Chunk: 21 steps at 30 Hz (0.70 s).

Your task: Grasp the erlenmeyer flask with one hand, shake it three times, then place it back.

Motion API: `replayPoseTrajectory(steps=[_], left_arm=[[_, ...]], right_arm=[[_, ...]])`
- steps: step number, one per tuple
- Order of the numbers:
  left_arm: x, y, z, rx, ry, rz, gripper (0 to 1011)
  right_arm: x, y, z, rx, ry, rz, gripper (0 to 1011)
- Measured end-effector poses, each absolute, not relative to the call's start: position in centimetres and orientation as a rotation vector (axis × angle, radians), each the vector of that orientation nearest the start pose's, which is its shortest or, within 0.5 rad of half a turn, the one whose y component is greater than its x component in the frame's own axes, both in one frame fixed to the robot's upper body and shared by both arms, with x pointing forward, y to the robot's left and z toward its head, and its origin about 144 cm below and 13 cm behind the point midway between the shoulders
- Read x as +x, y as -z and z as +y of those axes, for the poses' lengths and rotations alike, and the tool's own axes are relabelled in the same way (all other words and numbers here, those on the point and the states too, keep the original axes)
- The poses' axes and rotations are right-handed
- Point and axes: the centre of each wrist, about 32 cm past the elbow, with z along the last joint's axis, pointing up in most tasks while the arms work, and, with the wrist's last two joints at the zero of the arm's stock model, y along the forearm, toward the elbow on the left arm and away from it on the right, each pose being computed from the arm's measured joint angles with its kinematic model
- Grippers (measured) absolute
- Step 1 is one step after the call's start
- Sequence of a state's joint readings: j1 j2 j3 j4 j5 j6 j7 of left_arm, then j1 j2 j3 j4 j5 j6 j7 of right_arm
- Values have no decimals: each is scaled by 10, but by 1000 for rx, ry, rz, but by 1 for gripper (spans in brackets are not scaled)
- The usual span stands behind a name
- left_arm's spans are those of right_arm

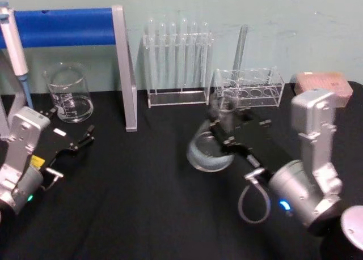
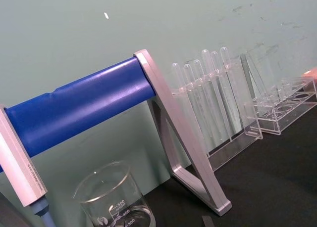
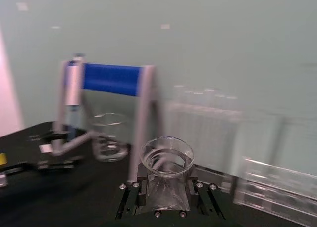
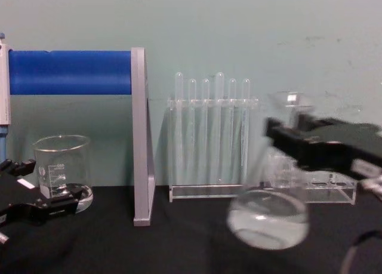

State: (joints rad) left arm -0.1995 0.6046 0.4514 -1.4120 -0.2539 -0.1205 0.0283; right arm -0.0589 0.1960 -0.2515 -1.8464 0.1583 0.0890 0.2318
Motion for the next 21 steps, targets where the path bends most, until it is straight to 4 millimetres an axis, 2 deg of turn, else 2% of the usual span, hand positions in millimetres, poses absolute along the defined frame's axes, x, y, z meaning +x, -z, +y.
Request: replayPoseTrajectory(steps=[5,12,18,21], left_arm=[[489,-1140,310,304,-1248,-285,1001],[489,-1140,310,304,-1248,-285,1001],[489,-1140,310,304,-1248,-285,1001],[489,-1140,310,304,-1248,-285,1001]], right_arm=[[435,-1197,-170,43,905,-61,453],[443,-1196,-154,45,794,-57,453],[445,-1196,-154,45,790,-55,453],[445,-1196,-162,50,841,-57,453]])
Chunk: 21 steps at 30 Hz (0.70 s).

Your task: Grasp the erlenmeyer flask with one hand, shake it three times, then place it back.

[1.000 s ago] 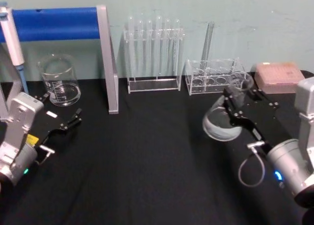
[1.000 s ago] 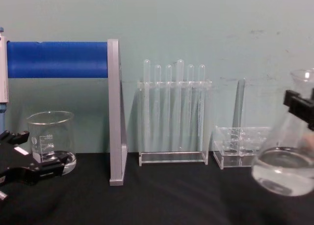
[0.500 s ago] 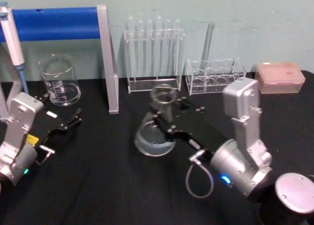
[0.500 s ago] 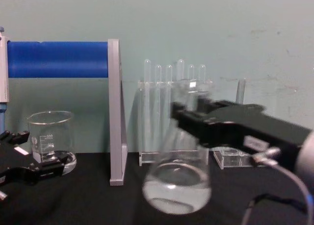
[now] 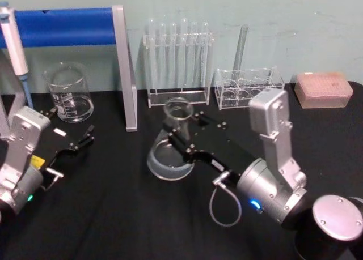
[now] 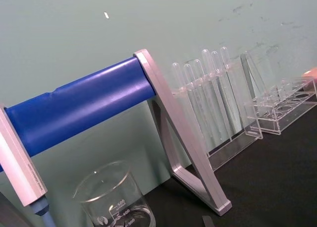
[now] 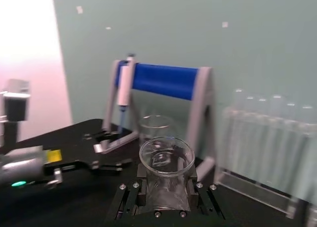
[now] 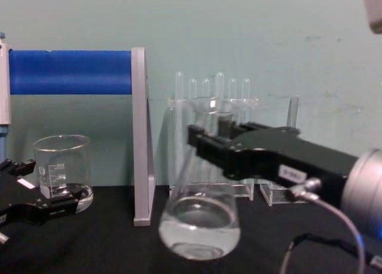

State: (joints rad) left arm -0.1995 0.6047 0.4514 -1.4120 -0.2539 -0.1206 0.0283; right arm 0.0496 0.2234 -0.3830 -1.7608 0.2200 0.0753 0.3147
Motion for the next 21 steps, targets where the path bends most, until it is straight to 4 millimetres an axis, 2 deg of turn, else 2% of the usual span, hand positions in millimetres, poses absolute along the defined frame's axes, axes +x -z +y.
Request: replayPoseTrajectory(steps=[8,13,21], left_arm=[[489,-1140,310,304,-1248,-285,1001],[489,-1140,310,304,-1248,-285,1001],[489,-1140,310,304,-1248,-285,1000]], right_arm=[[436,-1198,-186,69,1005,-74,456],[424,-1199,-206,65,1145,-86,453],[409,-1198,-226,59,1292,-84,453]])
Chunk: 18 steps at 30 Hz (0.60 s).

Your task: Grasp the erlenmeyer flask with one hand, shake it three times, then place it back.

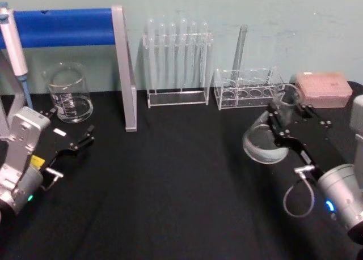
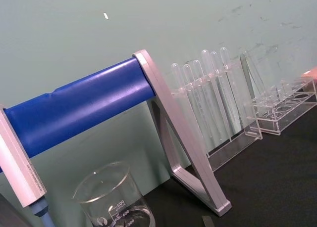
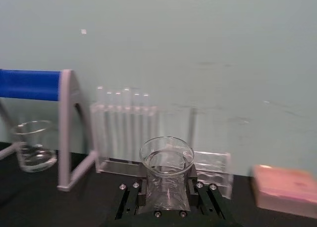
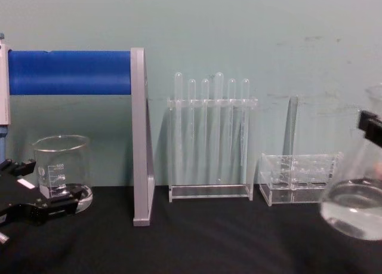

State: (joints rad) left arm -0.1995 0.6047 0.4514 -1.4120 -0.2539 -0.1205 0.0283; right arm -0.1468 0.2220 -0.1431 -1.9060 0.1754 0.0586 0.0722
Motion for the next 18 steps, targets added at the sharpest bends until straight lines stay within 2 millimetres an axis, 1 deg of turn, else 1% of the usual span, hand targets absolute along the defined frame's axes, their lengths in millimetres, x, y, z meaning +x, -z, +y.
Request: replayPoseTrajectory(steps=[4,9,13,17,18], left_arm=[[489,-1140,310,304,-1248,-285,1001],[489,-1140,310,304,-1248,-285,1001],[489,-1140,310,304,-1248,-285,1001],[489,-1140,310,304,-1248,-285,1001],[489,-1140,310,304,-1248,-285,1001]], right_arm=[[405,-1198,-232,59,1345,-85,453],[407,-1199,-230,65,1336,-88,453],[414,-1200,-221,66,1269,-91,453],[422,-1200,-208,65,1172,-92,453],[422,-1200,-208,65,1172,-92,453]])
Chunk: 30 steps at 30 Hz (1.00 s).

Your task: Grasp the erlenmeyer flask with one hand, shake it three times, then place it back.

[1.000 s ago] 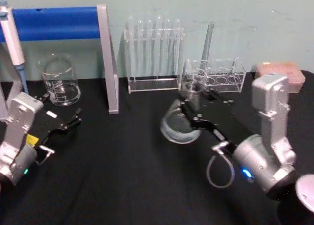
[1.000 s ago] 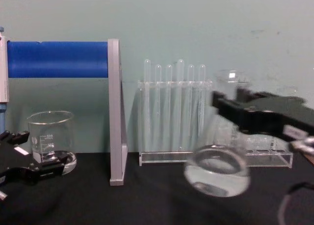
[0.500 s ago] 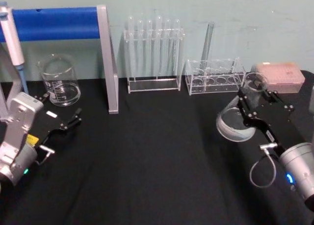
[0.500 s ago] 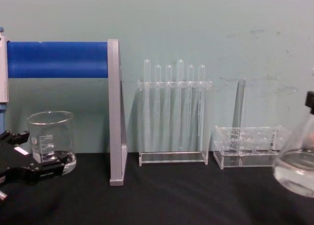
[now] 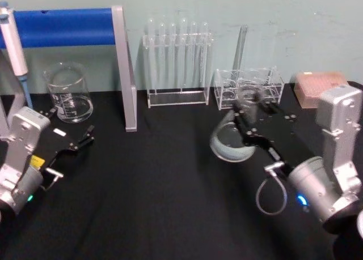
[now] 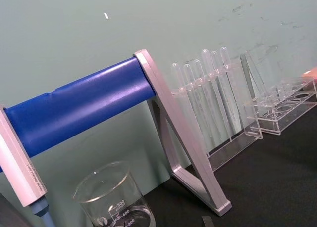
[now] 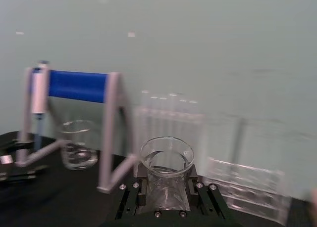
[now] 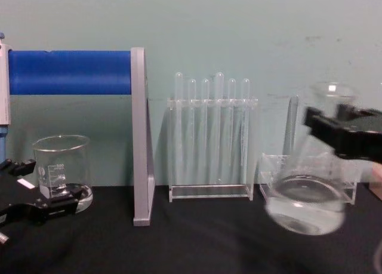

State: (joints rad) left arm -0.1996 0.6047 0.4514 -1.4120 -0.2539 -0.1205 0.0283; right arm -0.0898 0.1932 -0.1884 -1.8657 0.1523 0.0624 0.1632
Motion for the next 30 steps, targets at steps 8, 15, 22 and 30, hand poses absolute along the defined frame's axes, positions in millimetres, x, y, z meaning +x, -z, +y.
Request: replayPoseTrajectory(steps=[8,15,22,30], left_arm=[[489,-1140,310,305,-1248,-285,1001],[489,-1140,310,304,-1248,-285,1001],[489,-1140,310,304,-1248,-285,1001],[489,-1140,310,304,-1248,-285,1001]], right_arm=[[437,-1200,-179,68,964,-97,453],[441,-1200,-170,65,883,-97,456],[443,-1200,-168,52,852,-89,453],[443,-1200,-171,42,851,-78,456]])
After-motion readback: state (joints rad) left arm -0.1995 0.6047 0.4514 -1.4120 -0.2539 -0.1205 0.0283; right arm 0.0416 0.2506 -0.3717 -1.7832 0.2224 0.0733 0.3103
